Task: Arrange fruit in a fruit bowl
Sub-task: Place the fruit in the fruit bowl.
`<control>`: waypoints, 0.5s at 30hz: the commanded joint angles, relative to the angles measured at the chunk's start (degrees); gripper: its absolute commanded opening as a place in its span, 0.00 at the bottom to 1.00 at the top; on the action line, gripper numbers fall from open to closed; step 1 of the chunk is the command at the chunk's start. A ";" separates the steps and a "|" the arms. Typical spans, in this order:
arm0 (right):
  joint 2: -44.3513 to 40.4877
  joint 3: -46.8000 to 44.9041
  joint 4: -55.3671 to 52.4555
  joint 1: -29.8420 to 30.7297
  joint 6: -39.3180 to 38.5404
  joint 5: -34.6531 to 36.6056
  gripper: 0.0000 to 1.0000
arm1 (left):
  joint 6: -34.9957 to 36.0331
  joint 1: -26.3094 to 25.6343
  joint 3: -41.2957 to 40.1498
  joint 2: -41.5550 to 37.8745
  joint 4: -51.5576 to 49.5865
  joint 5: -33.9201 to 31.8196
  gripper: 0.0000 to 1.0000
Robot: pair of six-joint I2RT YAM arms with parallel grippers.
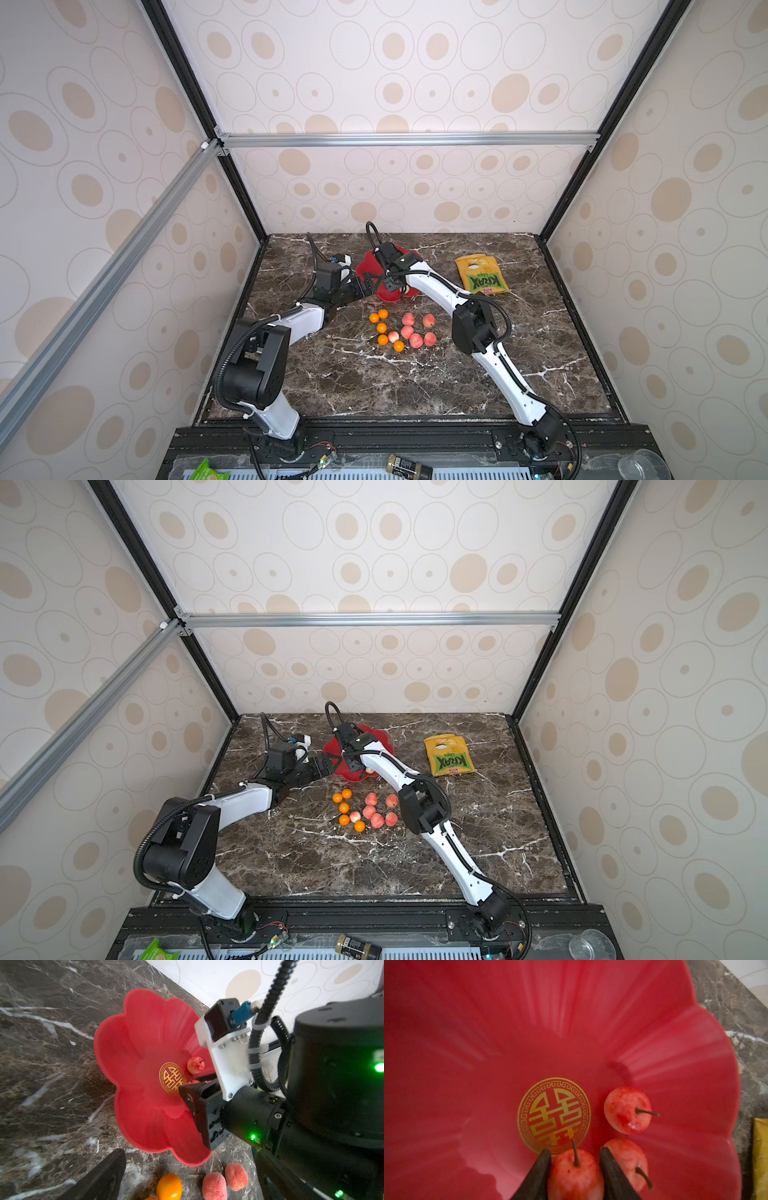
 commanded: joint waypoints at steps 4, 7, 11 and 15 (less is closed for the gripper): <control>1.42 -0.33 -1.46 0.10 -0.06 0.56 0.42 | 0.21 0.39 1.46 0.36 0.79 0.57 0.98; 1.47 -0.41 -1.48 0.04 0.13 0.52 0.44 | 0.12 0.36 1.29 0.27 0.82 0.57 0.98; 1.47 -0.41 -1.53 0.06 0.14 0.36 0.46 | 0.15 0.42 1.25 0.22 0.89 0.57 0.98; 1.40 -0.41 -1.53 0.06 0.22 0.28 0.47 | 0.12 0.38 1.18 0.18 0.91 0.56 0.98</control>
